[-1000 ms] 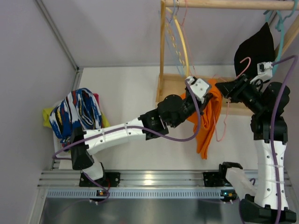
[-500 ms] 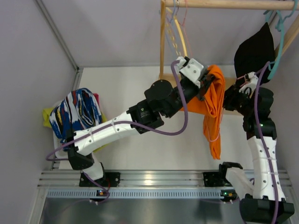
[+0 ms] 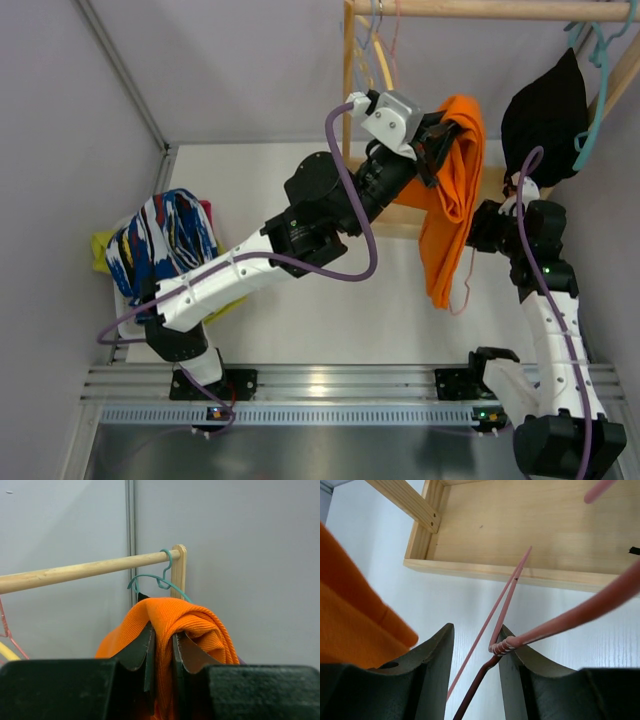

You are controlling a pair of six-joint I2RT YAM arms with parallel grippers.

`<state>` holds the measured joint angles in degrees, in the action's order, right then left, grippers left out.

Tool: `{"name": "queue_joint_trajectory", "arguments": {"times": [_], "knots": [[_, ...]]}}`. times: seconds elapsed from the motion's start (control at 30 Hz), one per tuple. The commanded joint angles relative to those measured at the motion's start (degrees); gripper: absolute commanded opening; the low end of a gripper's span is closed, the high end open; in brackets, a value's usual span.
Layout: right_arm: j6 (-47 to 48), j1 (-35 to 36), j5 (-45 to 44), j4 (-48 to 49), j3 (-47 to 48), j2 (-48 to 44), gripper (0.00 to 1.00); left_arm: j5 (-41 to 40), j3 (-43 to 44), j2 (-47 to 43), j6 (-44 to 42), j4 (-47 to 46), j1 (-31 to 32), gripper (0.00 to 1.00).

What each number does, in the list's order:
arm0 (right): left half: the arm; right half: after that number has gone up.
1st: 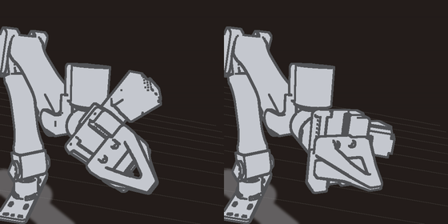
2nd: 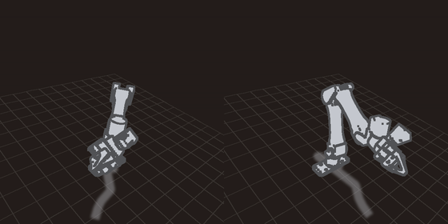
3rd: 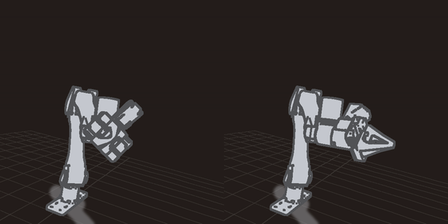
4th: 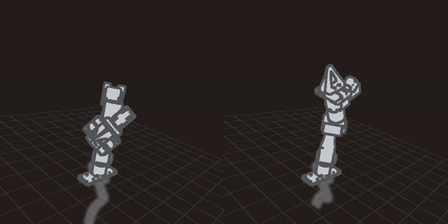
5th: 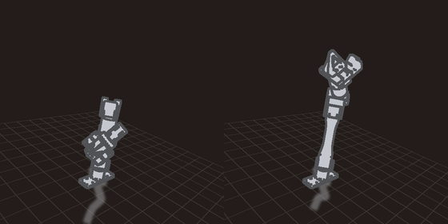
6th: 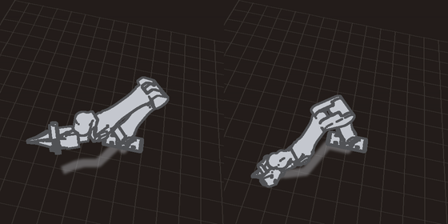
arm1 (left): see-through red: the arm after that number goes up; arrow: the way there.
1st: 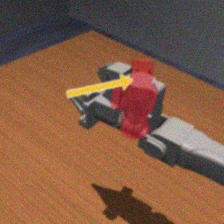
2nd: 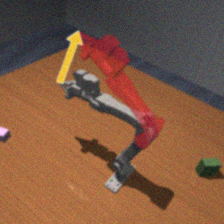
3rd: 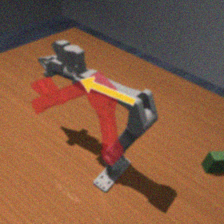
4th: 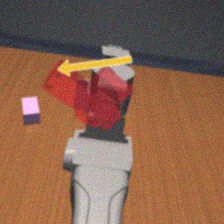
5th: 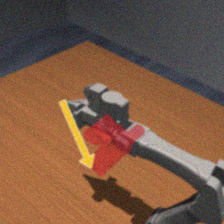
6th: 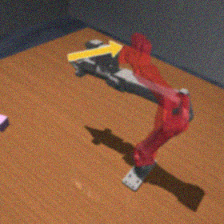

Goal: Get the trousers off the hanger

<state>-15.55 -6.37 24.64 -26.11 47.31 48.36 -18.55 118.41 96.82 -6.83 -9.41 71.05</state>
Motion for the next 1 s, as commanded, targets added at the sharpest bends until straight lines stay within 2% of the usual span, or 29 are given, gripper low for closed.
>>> {"name": "queue_joint_trajectory", "arguments": {"times": [0.0, 0.37, 0.63, 0.83, 0.97], "knots": [[2.37, 0.57, -0.56, 3.7, 1.56, -0.64, 0.0, 1.49, 1.75, -4.17, -0.29, -10.72, 0.15, 0.0], [3.25, 0.57, -0.91, 3.17, 3.31, -0.11, 0.0, 4.84, -15.12, -18.58, 2.18, -8.43, 0.15, 0.0], [2.98, 0.57, -1.35, 3.34, 4.72, 0.59, 0.0, -2.37, -30.33, -29.47, -3.1, -8.78, -0.55, 0.0], [3.07, 0.57, -1.97, 3.26, 5.95, 1.56, 0.0, -3.86, -35.96, -34.75, -2.15, -8.7, -7.4, 0.0], [3.07, 0.57, -2.23, 3.17, 6.3, 1.91, 0.0, -3.69, -37.72, -37.83, 1.54, -7.47, -16.0, 0.0]]}}
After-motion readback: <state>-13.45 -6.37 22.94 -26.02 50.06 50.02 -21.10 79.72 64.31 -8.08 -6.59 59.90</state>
